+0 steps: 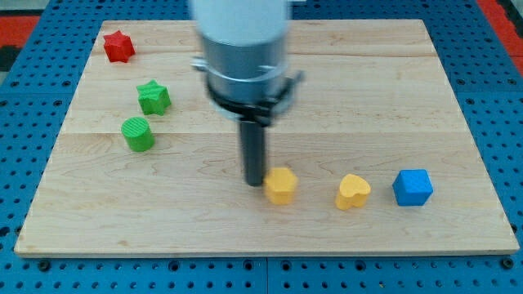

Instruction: Move the green star above to the yellow hexagon

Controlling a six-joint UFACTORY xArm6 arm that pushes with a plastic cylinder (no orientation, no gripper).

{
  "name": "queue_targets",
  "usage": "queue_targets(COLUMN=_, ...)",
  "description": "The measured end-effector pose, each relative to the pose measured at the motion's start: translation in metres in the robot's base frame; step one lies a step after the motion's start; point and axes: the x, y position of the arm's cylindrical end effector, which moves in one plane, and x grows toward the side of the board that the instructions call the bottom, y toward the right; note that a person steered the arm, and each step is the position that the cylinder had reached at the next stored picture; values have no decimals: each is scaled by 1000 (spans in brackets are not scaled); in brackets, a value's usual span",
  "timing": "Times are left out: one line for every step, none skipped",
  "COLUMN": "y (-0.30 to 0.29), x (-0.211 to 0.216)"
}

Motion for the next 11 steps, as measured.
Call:
queue_targets(y=-72, x=2)
queue_targets(y=-168, x=1)
queue_targets(y=-239, x=-45)
queue_targets(y=-261, x=-101)
queue_targets(y=-194, x=-73)
queue_targets(y=-74, x=-39)
queue_targets(y=29, x=-39)
queue_targets(y=28, x=-56)
queue_targets(y=-61, x=-86)
queue_targets(y=-133, x=-87)
queue_targets(y=-228, x=-109)
